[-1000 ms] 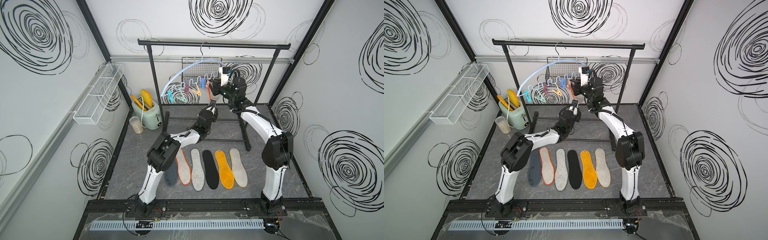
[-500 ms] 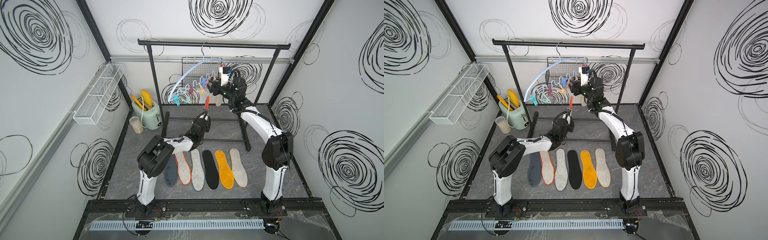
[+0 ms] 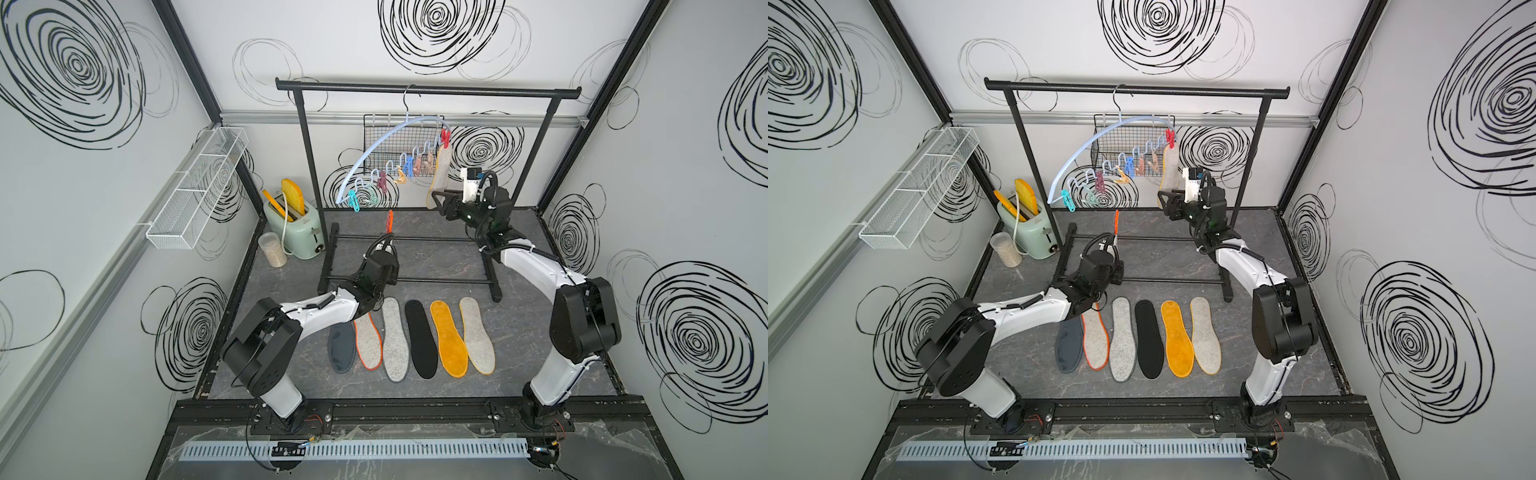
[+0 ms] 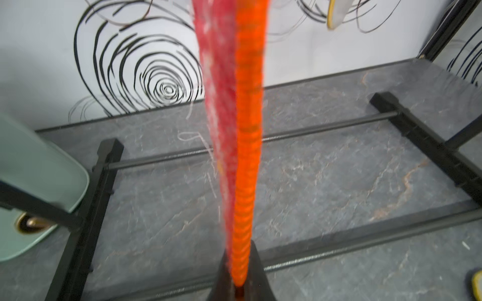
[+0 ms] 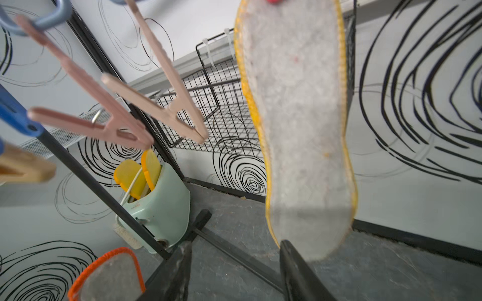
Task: Take the shoe insoles off the hanger
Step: Place the insole at the center of the board.
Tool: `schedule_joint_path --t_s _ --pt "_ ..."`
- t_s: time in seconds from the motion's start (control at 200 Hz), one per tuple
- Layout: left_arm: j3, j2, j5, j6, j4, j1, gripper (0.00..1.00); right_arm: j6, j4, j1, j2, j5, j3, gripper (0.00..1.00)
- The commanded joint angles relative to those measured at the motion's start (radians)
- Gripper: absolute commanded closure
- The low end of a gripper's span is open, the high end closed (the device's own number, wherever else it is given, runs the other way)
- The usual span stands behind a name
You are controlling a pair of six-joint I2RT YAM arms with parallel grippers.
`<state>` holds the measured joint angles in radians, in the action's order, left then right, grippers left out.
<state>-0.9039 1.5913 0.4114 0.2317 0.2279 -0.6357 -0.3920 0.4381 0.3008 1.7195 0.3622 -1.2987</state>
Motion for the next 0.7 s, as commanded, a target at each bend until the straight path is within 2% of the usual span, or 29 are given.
schedule_joint_path --t_s 0.0,0.195,0.29,0.405,0.54,0.585,0.645,0.695 --pt "0.022 -0.089 -0.024 0.128 -0.254 0.045 1.00 -0.039 0.091 -0.016 -0.085 0.016 0.113 0.45" --pt "0.034 -0.203 0.003 0.190 -0.597 0.092 1.00 -0.073 0.142 -0.019 -0.225 -0.018 0.346 0.44" --pt "0.026 -0.226 0.020 0.289 -0.769 0.116 1.00 -0.080 0.155 -0.023 -0.282 -0.018 0.416 0.44" --pt "0.070 -0.276 0.108 0.340 -0.876 0.135 1.00 -0.079 0.166 -0.027 -0.339 -0.016 0.475 0.44" --pt "0.101 -0.362 0.146 0.373 -0.922 0.184 1.00 -0.091 0.165 -0.025 -0.365 -0.013 0.504 0.44" --pt "0.082 -0.352 0.176 0.371 -0.967 0.201 1.00 -0.095 0.159 -0.025 -0.368 -0.007 0.504 0.44" --pt "0.039 -0.311 0.307 0.452 -1.071 0.214 1.00 -0.097 0.154 -0.025 -0.373 0.003 0.505 0.43" --pt "0.042 -0.291 0.276 0.434 -1.052 0.256 1.00 -0.094 0.155 -0.026 -0.380 0.000 0.507 0.43"
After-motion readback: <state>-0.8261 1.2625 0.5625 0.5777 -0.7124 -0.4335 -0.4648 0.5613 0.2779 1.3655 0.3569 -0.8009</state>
